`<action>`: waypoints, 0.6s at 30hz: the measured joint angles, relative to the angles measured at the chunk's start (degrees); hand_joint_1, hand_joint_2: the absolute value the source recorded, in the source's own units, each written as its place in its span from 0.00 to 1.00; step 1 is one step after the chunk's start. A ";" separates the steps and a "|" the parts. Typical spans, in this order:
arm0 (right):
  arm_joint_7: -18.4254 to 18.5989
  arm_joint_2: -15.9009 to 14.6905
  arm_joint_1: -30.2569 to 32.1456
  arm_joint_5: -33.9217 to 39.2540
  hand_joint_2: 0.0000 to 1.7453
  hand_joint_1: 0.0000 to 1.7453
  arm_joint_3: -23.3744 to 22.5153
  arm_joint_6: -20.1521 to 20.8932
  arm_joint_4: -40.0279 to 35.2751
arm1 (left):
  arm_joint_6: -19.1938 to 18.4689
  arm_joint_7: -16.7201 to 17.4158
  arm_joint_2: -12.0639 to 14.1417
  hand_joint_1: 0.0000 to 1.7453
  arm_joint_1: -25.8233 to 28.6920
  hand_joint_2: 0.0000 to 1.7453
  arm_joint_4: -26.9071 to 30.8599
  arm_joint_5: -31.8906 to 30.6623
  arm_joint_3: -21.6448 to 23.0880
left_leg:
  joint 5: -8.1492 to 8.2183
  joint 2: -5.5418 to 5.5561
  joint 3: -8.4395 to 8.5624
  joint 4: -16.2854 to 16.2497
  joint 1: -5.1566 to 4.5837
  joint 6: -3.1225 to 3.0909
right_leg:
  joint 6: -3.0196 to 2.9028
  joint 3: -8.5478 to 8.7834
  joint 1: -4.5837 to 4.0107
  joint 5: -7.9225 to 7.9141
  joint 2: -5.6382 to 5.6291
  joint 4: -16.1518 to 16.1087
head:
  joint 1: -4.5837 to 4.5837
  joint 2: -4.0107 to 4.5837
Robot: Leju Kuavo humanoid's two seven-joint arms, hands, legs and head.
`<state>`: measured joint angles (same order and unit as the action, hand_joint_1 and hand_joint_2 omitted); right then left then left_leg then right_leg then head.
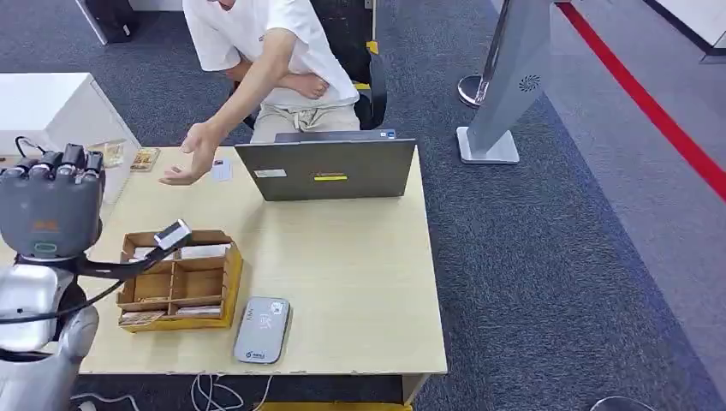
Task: Pass the card to the sensor for recognition and then transmit it.
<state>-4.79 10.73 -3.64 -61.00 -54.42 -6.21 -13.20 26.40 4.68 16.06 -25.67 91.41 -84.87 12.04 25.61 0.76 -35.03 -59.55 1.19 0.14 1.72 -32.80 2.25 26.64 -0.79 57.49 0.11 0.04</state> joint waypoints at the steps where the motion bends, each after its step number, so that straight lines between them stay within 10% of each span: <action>1: 0.02 0.00 -0.02 -0.24 0.00 0.00 0.33 0.09 0.02 | 0.20 0.37 -0.11 1.00 -2.18 1.00 -3.54 -0.15 0.00 | -0.01 -0.01 -0.01 0.00 0.01 0.01 | 0.00 -0.02 0.00 -0.02 -0.02 0.00 | -0.02 0.00; 18: 0.44 -0.15 -0.42 -2.23 0.00 0.00 2.69 0.61 0.46 | 3.02 3.67 -0.20 1.00 -17.22 1.00 -35.14 -1.72 -0.04 | -0.01 -0.10 -0.13 0.00 0.01 0.02 | 0.02 -0.10 0.00 -0.04 -0.17 0.02 | 0.04 0.00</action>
<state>-4.35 10.58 -4.05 -63.23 -51.73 -5.60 -12.74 29.42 8.35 15.87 -42.89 56.28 -86.60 12.00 25.60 0.66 -35.16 -59.54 1.19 0.16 1.73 -32.91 2.25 26.60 -0.95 57.51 0.15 0.04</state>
